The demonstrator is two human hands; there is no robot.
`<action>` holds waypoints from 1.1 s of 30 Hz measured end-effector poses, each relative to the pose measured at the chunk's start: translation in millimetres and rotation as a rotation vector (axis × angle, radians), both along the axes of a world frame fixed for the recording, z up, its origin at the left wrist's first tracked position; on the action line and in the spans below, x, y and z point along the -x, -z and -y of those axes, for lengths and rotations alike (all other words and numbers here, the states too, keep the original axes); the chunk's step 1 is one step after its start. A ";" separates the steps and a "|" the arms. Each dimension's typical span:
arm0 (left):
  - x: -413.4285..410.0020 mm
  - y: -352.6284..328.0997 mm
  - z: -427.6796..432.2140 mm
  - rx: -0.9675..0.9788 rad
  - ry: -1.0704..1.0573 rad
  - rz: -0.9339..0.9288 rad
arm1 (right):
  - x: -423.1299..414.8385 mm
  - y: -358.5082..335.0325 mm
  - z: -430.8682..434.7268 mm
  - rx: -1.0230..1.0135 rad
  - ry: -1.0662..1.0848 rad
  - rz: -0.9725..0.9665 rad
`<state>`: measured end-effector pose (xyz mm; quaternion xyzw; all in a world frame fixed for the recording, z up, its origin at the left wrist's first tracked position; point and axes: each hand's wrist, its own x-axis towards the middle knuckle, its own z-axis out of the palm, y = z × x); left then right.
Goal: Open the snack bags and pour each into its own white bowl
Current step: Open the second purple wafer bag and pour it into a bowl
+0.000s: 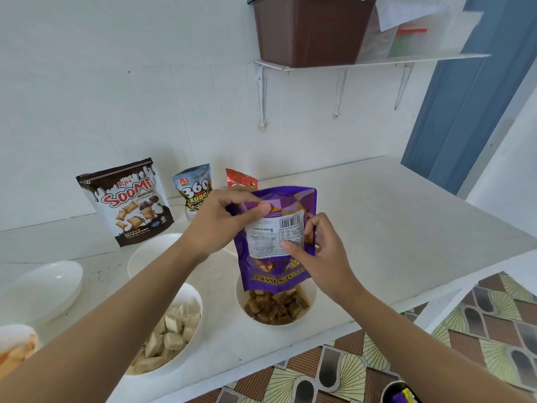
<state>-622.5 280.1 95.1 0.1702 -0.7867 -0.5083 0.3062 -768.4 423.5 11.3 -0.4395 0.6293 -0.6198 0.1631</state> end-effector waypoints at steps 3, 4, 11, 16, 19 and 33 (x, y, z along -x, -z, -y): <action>-0.5 2.4 2.2 -0.001 -0.015 0.027 | 0.2 1.5 -1.2 -0.016 0.008 -0.001; -0.2 1.5 3.4 0.006 -0.020 0.021 | 0.6 0.6 -0.8 -0.011 0.010 -0.001; 4.9 -16.6 9.3 0.146 -0.020 -0.081 | 0.1 -24.6 1.1 0.082 0.009 -0.030; 1.7 -5.6 10.5 0.121 0.016 -0.039 | -1.8 -18.8 -0.4 0.037 -0.017 -0.030; 2.0 4.6 14.2 0.111 -0.034 -0.047 | -4.3 -9.4 0.3 0.002 -0.022 -0.050; -2.8 0.6 11.0 0.171 0.006 -0.132 | -0.1 -11.6 -0.6 0.011 -0.009 -0.062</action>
